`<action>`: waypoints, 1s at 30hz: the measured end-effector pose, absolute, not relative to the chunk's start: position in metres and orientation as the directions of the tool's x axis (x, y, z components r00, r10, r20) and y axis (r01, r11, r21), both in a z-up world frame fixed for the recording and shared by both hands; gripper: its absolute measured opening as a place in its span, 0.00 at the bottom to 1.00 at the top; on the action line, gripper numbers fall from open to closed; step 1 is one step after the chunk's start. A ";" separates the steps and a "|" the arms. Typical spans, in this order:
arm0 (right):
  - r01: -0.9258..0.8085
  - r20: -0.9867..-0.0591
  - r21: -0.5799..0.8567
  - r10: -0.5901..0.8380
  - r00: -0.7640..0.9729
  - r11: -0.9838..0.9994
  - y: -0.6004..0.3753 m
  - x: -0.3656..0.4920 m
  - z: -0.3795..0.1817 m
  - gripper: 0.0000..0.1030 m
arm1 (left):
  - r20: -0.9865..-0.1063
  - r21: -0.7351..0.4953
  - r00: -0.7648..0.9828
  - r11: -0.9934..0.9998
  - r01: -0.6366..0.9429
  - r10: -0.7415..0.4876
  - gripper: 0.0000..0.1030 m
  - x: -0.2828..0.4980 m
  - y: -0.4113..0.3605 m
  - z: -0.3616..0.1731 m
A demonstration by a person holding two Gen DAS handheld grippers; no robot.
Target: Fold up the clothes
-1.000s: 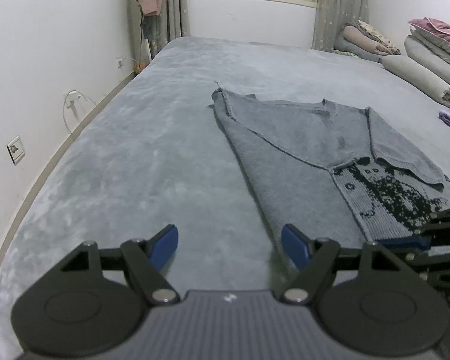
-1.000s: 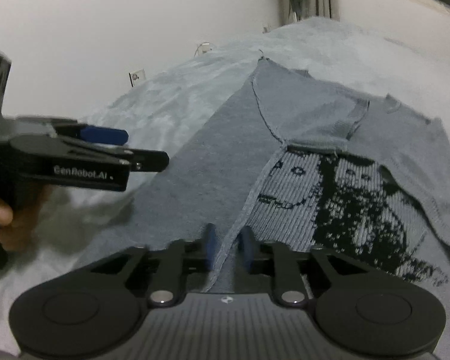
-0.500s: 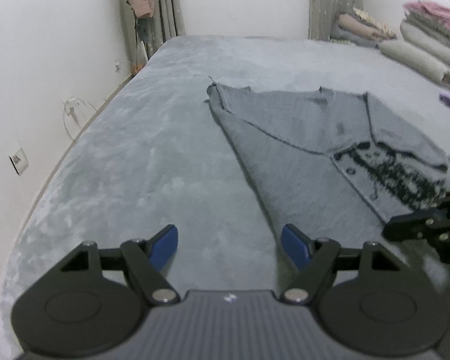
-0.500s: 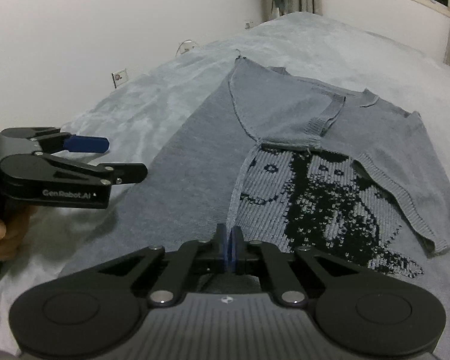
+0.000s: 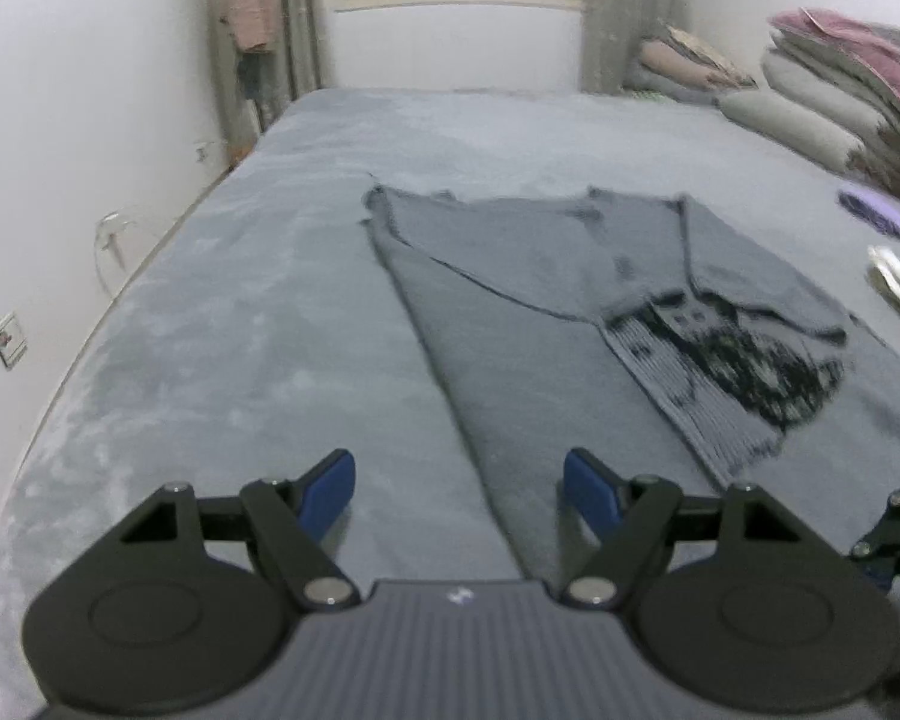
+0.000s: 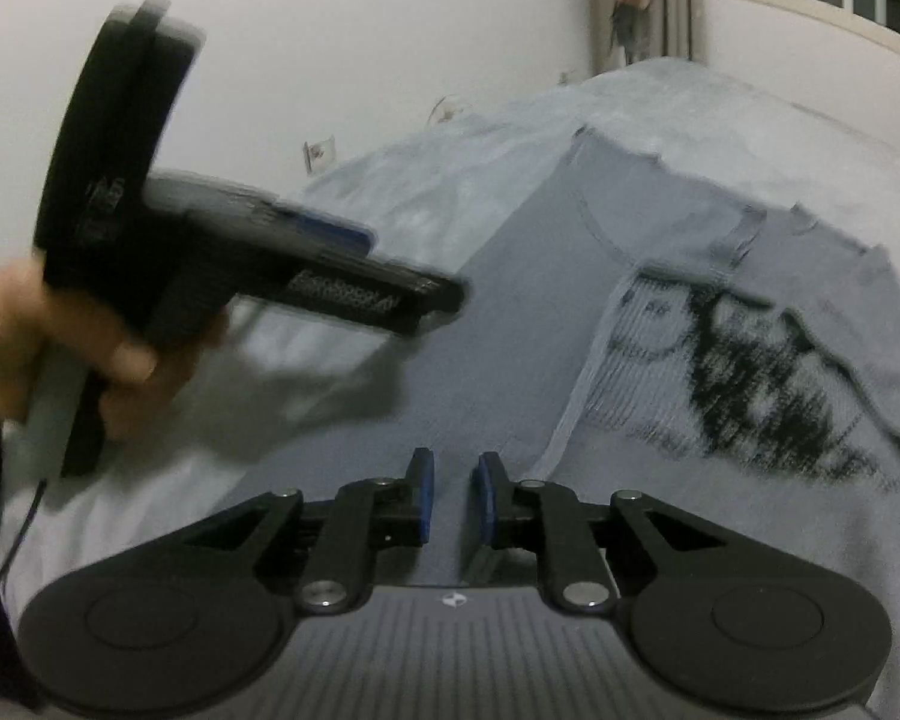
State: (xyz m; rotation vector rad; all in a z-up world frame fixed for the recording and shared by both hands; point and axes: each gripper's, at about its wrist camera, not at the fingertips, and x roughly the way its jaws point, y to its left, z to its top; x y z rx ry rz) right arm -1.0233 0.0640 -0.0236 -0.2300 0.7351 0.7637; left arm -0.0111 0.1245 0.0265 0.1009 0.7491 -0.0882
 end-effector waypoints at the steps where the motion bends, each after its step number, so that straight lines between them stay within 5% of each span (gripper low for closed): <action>1: -0.696 -0.677 0.061 0.543 0.498 0.715 0.065 -1.029 -0.028 0.19 | -0.693 0.079 0.720 0.989 0.125 -0.035 0.73 -0.011 0.120 0.023; 7: -0.677 -0.655 0.089 0.555 0.512 0.730 0.048 -1.063 -0.026 0.28 | -0.705 0.106 0.709 0.987 0.122 -0.012 0.74 -0.014 0.117 0.016; 30: -0.618 -0.628 0.208 0.588 0.510 0.758 -0.049 -1.148 -0.014 0.34 | -0.659 0.138 0.752 0.984 0.116 0.003 0.74 -0.060 0.102 0.039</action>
